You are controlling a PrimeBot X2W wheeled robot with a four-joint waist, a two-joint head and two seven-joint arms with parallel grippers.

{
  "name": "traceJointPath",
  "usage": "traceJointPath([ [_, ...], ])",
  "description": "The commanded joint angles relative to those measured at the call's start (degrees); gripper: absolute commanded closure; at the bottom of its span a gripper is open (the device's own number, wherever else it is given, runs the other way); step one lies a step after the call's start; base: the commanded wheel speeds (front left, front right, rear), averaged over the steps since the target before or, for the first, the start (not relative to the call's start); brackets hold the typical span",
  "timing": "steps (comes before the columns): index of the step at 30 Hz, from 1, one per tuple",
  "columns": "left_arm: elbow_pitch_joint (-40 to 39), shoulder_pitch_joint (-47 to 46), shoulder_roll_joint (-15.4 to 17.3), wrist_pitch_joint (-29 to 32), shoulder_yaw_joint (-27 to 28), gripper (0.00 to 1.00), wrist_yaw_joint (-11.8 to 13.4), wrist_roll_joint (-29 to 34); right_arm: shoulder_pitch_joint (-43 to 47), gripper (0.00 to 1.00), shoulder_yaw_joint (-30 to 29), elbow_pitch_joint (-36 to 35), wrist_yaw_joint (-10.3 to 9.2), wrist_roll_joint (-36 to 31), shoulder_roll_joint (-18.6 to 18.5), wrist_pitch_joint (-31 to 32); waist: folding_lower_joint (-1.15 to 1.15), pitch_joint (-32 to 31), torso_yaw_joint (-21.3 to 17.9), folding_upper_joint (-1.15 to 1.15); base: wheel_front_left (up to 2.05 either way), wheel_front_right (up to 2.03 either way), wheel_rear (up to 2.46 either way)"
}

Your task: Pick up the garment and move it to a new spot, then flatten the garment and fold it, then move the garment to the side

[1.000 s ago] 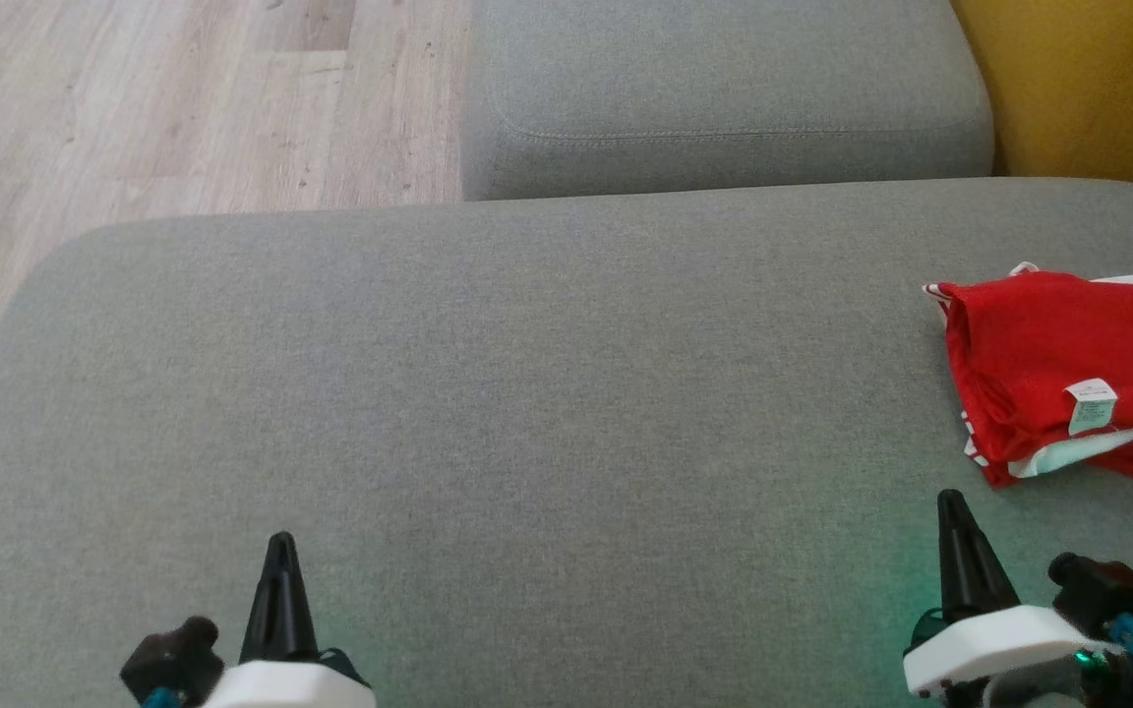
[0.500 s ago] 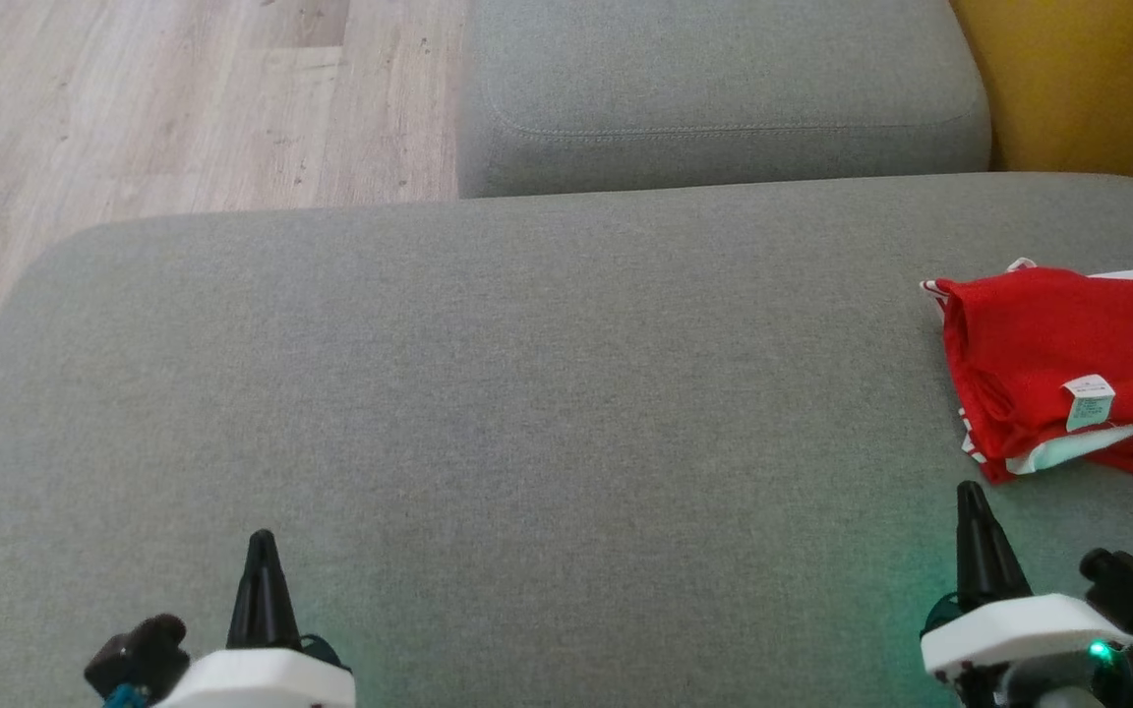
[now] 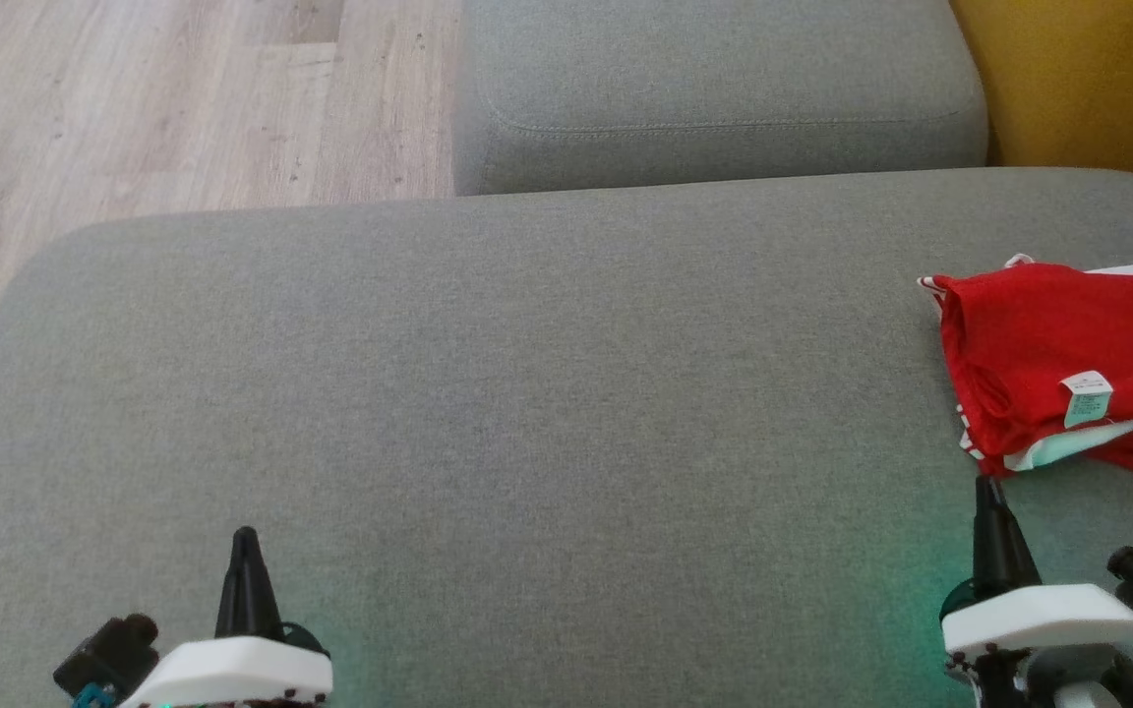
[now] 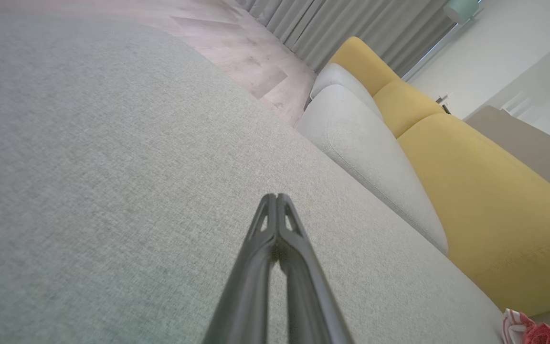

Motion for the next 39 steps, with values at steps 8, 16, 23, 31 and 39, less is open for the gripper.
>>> traceJointPath([
  [8,-2.1,-3.6,0.1,1.4,2.3,1.00,-1.1,-4.9,-3.5,1.00,-0.2,-2.8,-0.02,5.8,-0.2,1.4,0.00,0.2,-0.2,0.00,0.00,0.00,0.00],
  [16,-2.4,-4.0,0.1,2.7,3.3,1.00,-1.7,-9.5,-3.8,1.00,-0.7,-3.3,-0.02,11.0,-0.2,2.7,0.00,0.3,-0.3,0.00,0.00,0.00,0.00],
  [23,-2.6,-4.4,0.1,3.8,4.2,1.00,-2.3,-13.5,-4.1,1.00,-1.1,-3.7,-0.02,15.6,-0.2,3.8,0.00,0.5,-0.5,0.00,0.00,0.00,0.00],
  [31,-2.9,-4.9,0.1,5.3,5.4,1.00,-3.0,-18.6,-4.5,1.00,-1.6,-4.3,-0.03,21.4,-0.2,5.3,0.00,0.7,-0.7,0.00,0.00,0.00,0.00],
  [39,-3.1,-5.3,0.1,6.6,6.4,1.00,-3.6,-23.2,-4.9,1.00,-2.1,-4.8,-0.03,26.7,-0.3,6.6,0.00,0.8,-0.8,0.00,0.00,0.00,0.00],
])
